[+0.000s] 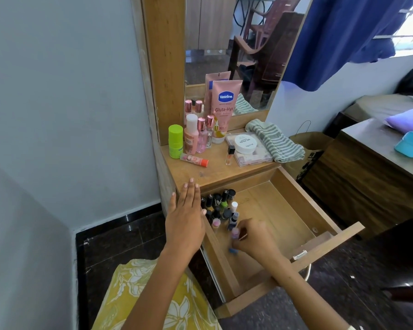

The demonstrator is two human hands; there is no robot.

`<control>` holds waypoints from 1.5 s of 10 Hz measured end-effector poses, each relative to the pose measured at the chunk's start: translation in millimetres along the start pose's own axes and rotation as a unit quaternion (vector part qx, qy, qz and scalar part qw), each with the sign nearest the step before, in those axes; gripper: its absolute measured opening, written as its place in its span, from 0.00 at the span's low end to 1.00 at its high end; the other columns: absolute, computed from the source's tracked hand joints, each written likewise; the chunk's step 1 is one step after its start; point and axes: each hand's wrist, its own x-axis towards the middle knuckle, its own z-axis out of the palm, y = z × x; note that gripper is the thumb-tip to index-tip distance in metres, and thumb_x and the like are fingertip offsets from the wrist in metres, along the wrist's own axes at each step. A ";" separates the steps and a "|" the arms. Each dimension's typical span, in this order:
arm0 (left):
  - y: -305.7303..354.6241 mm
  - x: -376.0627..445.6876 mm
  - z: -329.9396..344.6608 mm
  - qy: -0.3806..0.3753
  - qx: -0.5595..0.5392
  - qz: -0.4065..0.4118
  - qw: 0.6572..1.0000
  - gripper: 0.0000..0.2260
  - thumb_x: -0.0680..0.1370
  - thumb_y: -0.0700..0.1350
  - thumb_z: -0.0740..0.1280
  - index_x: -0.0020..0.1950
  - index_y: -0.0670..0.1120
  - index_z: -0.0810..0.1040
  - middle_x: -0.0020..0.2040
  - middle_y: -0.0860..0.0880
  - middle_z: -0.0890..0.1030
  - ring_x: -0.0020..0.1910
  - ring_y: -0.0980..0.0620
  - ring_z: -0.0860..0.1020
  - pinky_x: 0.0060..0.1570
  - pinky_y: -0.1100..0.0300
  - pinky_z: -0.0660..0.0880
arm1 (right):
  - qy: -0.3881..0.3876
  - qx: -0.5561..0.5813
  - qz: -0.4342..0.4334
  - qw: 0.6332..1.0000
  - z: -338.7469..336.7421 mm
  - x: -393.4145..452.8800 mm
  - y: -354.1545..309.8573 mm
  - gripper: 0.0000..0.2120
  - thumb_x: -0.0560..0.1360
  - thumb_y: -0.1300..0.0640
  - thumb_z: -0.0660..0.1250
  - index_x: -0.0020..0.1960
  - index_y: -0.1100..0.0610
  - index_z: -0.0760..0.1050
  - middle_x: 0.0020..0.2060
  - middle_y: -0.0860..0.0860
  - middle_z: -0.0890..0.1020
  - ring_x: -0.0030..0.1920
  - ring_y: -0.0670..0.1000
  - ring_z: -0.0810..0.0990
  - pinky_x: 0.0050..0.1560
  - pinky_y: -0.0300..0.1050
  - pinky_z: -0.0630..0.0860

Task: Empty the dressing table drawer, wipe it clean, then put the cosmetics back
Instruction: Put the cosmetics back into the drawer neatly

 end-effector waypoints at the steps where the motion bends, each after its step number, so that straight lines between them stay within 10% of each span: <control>1: 0.2 -0.9 -0.6 0.001 -0.003 0.003 1.000 0.26 0.83 0.50 0.45 0.76 0.45 0.37 0.76 0.47 0.35 0.75 0.51 0.36 0.70 0.53 0.34 | 0.060 0.110 0.008 0.992 6.3 -5.8 -8.8 0.13 0.66 0.61 0.74 0.34 0.49 0.72 0.31 0.44 0.76 0.31 0.39 0.75 0.32 0.31 0.72; 8: 0.5 -0.8 -0.5 -0.006 -0.010 -0.004 1.000 0.26 0.83 0.51 0.45 0.76 0.45 0.37 0.76 0.47 0.34 0.75 0.51 0.36 0.71 0.52 0.36 | 0.083 0.134 0.043 0.987 19.7 13.7 -26.1 0.04 0.73 0.62 0.66 0.41 0.62 0.78 0.31 0.46 0.76 0.36 0.48 0.77 0.34 0.36 0.71; 12: -0.4 -0.3 -0.2 -0.008 -0.008 -0.004 1.000 0.26 0.83 0.51 0.45 0.76 0.45 0.36 0.75 0.48 0.34 0.74 0.51 0.35 0.71 0.52 0.35 | 0.092 0.104 0.030 0.990 -3.7 3.4 -4.9 0.18 0.66 0.66 0.75 0.29 0.47 0.73 0.31 0.48 0.80 0.35 0.47 0.81 0.41 0.48 0.81; 15: 1.3 -0.3 -3.0 -0.010 0.002 -0.002 1.000 0.26 0.83 0.50 0.45 0.76 0.43 0.36 0.76 0.47 0.34 0.75 0.51 0.36 0.71 0.52 0.35 | 0.217 0.056 -0.184 0.957 -60.0 46.6 -62.7 0.05 0.74 0.56 0.69 0.50 0.54 0.80 0.44 0.48 0.84 0.44 0.49 0.81 0.45 0.48 0.79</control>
